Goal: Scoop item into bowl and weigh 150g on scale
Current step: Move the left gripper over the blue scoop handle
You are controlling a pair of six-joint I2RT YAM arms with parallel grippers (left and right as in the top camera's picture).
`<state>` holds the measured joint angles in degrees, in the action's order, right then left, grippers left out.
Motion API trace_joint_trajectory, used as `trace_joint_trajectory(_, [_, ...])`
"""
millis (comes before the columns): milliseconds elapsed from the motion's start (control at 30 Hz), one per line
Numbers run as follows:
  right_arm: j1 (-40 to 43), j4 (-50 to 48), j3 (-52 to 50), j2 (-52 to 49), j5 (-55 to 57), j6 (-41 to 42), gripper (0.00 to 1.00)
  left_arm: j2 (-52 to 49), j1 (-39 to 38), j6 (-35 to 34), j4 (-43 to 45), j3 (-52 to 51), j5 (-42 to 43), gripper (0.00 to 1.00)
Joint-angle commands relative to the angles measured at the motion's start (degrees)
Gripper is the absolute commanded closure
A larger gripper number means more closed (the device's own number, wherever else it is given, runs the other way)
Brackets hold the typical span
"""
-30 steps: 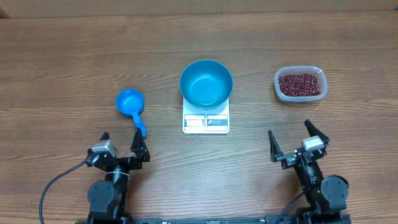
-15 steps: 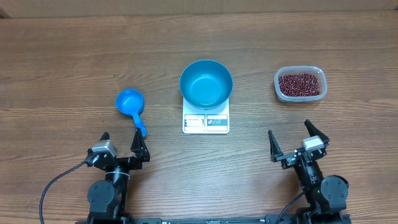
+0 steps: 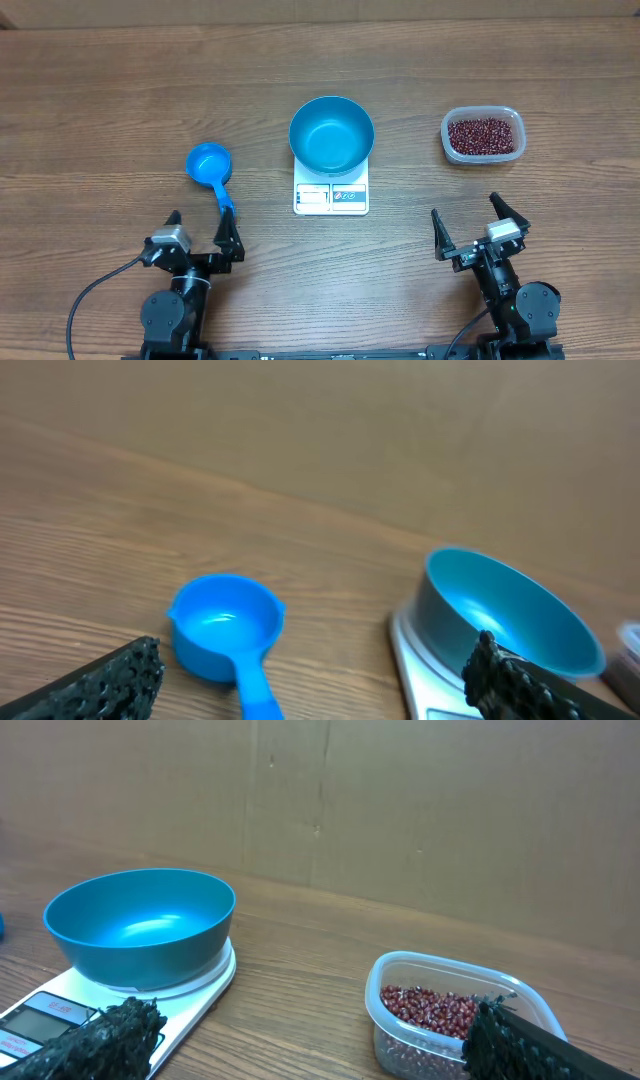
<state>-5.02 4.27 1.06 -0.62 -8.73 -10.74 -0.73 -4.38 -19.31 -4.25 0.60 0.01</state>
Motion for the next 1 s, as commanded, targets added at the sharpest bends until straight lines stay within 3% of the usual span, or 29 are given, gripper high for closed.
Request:
trace_joint_trajectory(0, [-0.4,-0.3,-0.6,0.5,0.1,0.3,0.0,0.5,0.2,0.9,-4.6,4.2,5.8,0.0])
trace_joint_trajectory(167, [-0.4,-0.2,-0.6,0.5,0.1,0.2,0.0,-0.9,0.3,2.3,-16.1,15.4,1.0,0.0])
trace_joint_trajectory(433, [-0.4,-0.3,-0.6,0.5,0.1,0.2,0.0,-12.8,0.3,5.4,-24.4,33.9,-1.9,0.0])
trace_joint_trajectory(833, [-0.4,-0.3,-0.6,0.5,0.1,0.3,0.0,-55.5,0.3,5.6,-61.1,77.3,-6.4,0.0])
trace_joint_trajectory(967, [-0.4,-0.3,-0.6,0.5,0.1,0.2,0.0,-65.2,0.3,5.6,-67.9,85.1,-6.1,0.01])
